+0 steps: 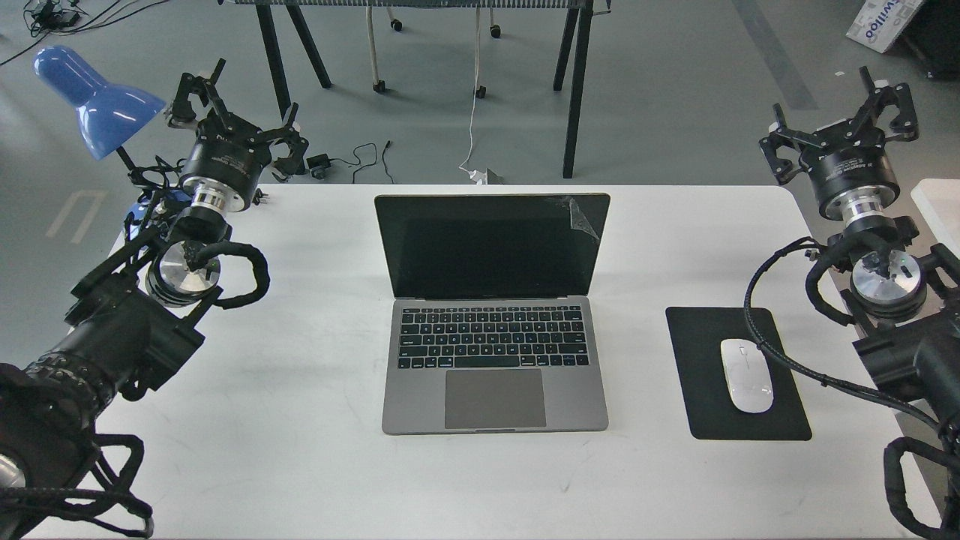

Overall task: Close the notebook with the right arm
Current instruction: 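Raise the right gripper and move it toward the laptop's screen top edge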

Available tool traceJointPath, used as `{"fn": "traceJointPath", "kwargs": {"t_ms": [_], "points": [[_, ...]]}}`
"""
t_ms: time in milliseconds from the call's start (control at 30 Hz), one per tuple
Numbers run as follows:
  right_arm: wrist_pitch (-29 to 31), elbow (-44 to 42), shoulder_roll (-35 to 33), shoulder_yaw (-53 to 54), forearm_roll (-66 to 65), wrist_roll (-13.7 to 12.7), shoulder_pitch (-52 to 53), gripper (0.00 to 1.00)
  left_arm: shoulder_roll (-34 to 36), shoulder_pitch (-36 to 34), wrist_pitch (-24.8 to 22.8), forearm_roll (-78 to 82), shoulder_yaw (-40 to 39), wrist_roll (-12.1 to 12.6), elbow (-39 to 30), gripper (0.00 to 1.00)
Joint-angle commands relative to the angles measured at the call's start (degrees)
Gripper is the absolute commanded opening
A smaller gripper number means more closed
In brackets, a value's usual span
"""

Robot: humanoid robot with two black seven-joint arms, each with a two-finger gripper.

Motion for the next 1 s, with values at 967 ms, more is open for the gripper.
{"fn": "traceJointPath", "kwargs": {"t_ms": [967], "points": [[-1.6,-14.7,17.2,-23.2,0.0,-2.3,16.9,1.00,0.0,0.0,0.0,0.1,0.1,-0.1,0.0,1.00]]}}
